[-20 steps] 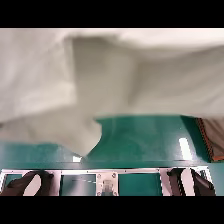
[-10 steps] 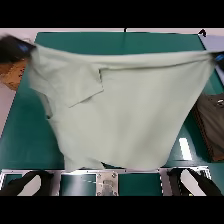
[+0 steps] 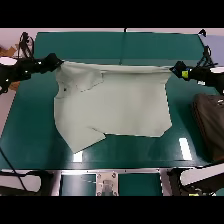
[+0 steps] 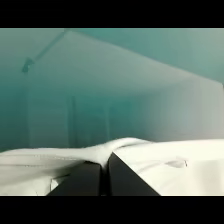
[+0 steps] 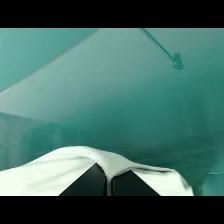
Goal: Fold the shirts.
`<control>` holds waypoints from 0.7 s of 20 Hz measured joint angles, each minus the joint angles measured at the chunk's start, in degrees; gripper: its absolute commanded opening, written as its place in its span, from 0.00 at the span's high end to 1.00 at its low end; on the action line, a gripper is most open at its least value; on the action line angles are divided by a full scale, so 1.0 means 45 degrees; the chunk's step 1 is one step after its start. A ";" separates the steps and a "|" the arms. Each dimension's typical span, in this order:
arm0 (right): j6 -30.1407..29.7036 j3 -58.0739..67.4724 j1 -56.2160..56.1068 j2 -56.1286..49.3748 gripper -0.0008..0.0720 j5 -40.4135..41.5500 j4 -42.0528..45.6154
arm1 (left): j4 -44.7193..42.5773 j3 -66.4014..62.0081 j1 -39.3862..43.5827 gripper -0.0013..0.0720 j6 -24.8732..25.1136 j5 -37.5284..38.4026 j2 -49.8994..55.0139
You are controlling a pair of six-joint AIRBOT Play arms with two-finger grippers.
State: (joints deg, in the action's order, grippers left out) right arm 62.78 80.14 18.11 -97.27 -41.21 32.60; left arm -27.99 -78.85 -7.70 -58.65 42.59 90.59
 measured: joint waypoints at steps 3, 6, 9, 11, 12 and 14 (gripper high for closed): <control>0.0248 0.1613 -0.0044 -0.1292 0.97 -0.0505 -0.0010 | 0.0078 -0.0986 0.0019 0.95 0.0024 -0.0199 0.0845; 0.0573 0.2200 0.0068 -0.1758 0.97 -0.1438 0.0724 | -0.0976 -0.1379 0.0019 0.95 -0.0117 0.0335 0.1190; 0.1073 0.2385 0.0160 -0.1923 0.97 -0.3109 0.2021 | -0.2764 -0.1515 0.0015 0.95 -0.0772 0.1394 0.1331; 0.1559 0.2225 0.0185 -0.1855 0.97 -0.4138 0.2924 | -0.3716 -0.1535 0.0015 0.95 -0.1059 0.2424 0.1360; 0.1826 0.1996 0.0204 -0.1724 0.97 -0.4643 0.3463 | -0.4148 -0.1511 0.0015 0.95 -0.1175 0.2958 0.1379; 0.2361 0.1379 0.0209 -0.1243 0.97 -0.5212 0.4347 | -0.5008 -0.1467 0.0015 0.95 -0.1491 0.3944 0.1384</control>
State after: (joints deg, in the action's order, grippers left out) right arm 73.41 86.35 19.05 -102.87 -64.66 52.16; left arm -50.52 -85.45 -7.64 -65.36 60.34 96.82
